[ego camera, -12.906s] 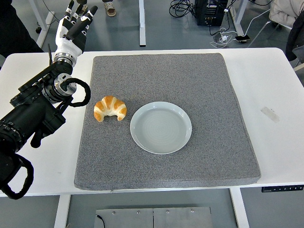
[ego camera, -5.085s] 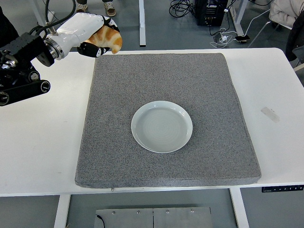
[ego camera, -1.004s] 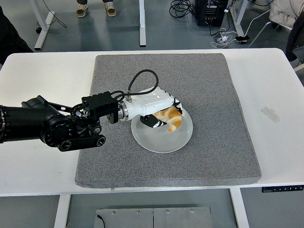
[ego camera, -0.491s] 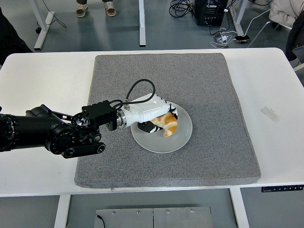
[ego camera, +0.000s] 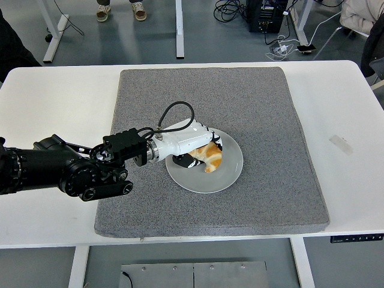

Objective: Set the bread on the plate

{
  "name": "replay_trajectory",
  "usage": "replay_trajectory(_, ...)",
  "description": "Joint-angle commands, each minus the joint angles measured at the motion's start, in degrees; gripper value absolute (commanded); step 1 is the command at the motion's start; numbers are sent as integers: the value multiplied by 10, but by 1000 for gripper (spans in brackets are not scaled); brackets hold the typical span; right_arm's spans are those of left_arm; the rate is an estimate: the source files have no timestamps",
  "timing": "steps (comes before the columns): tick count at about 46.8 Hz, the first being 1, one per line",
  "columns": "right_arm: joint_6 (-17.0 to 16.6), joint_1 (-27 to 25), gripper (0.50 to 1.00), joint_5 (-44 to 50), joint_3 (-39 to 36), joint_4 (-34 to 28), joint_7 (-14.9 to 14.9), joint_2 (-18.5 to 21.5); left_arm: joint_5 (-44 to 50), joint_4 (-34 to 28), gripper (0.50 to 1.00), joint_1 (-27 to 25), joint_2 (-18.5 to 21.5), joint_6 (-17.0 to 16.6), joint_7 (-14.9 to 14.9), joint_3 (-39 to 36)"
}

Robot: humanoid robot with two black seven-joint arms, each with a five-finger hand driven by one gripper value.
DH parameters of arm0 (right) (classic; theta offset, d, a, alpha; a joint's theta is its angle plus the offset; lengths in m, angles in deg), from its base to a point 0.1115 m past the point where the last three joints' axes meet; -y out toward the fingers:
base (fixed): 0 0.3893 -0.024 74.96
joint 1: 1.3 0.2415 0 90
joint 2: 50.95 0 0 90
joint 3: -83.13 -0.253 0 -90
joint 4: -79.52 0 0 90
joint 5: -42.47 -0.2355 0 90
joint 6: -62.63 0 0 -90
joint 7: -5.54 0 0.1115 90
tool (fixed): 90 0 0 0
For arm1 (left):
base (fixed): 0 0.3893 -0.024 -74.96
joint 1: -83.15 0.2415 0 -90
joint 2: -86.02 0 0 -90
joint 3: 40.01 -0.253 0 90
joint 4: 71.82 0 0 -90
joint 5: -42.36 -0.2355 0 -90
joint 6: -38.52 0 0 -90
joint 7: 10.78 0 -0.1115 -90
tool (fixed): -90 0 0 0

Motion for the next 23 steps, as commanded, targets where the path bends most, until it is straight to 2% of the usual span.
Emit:
replay_trajectory(1,0,0,1000,0,0,0,0,0,0,0,760,0,0,1,-1,0)
replay_trajectory(8,0,0,1000,0,0,0,0,0,0,0,854,1,0,5,-24,-1)
replay_trajectory(23,0,0,1000,0,0,0,0,0,0,-1,925,-1,0,14,-36,-2)
